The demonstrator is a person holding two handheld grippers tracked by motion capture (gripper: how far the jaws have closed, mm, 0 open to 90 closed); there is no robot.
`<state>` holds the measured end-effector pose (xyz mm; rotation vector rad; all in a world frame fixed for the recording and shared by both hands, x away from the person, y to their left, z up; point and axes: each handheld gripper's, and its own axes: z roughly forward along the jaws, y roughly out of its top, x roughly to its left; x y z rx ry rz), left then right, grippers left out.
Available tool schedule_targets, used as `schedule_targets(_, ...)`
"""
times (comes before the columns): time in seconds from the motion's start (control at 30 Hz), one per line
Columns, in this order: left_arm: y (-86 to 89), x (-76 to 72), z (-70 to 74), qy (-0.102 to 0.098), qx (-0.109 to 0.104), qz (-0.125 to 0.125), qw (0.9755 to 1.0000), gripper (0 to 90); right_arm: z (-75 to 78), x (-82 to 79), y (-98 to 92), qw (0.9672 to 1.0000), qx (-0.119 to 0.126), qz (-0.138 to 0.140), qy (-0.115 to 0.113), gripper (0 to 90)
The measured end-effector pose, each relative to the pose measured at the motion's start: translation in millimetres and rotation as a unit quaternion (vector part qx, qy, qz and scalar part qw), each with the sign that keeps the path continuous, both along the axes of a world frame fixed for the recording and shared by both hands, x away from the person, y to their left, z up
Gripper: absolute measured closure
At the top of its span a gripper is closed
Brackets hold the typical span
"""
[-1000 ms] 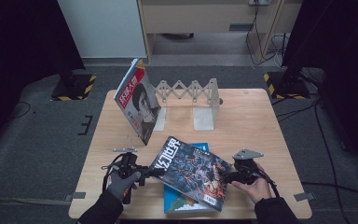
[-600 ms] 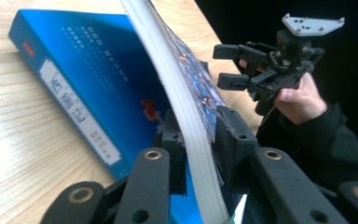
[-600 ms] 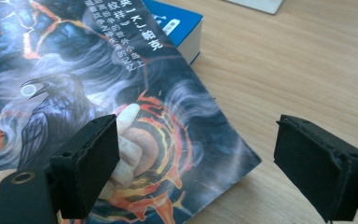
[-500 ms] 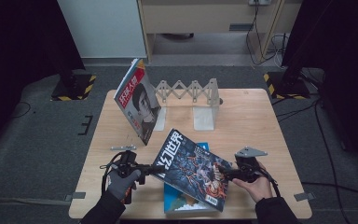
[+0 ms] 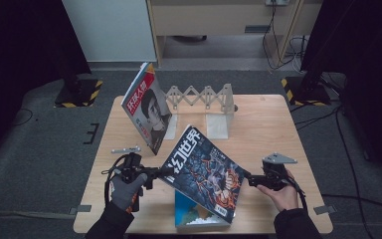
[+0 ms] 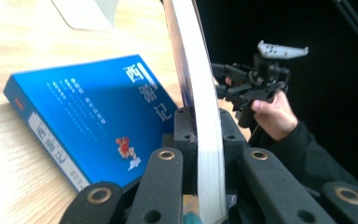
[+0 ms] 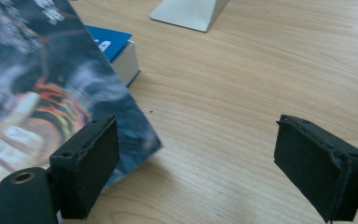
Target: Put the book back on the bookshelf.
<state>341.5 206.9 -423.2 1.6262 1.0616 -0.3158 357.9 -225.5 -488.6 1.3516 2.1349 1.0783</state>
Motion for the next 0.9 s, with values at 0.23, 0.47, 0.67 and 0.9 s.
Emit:
schedule_targets(0.23,4.9,-0.4,31.4,-0.043,-0.017,0.016,0.9988,82.1,0.2,2.1,-8.3,0.9999,-0.006,-0.014,-0.004,14.3)
schedule_targets(0.47,5.1,-1.9,62.7,-0.085,-0.001,0.029,0.9959,82.1,-0.1,2.6,-11.1,0.9997,-0.011,-0.021,-0.006,14.4)
schedule_targets(0.67,9.1,-3.5,87.5,-0.117,0.009,0.041,0.9922,82.1,-0.4,3.3,-14.8,0.9994,-0.019,-0.027,-0.007,14.3)
schedule_targets(0.9,19.1,-3.5,109.1,-0.145,0.020,0.068,0.9868,82.2,-1.3,3.6,-14.9,0.9993,-0.022,-0.028,-0.005,14.4)
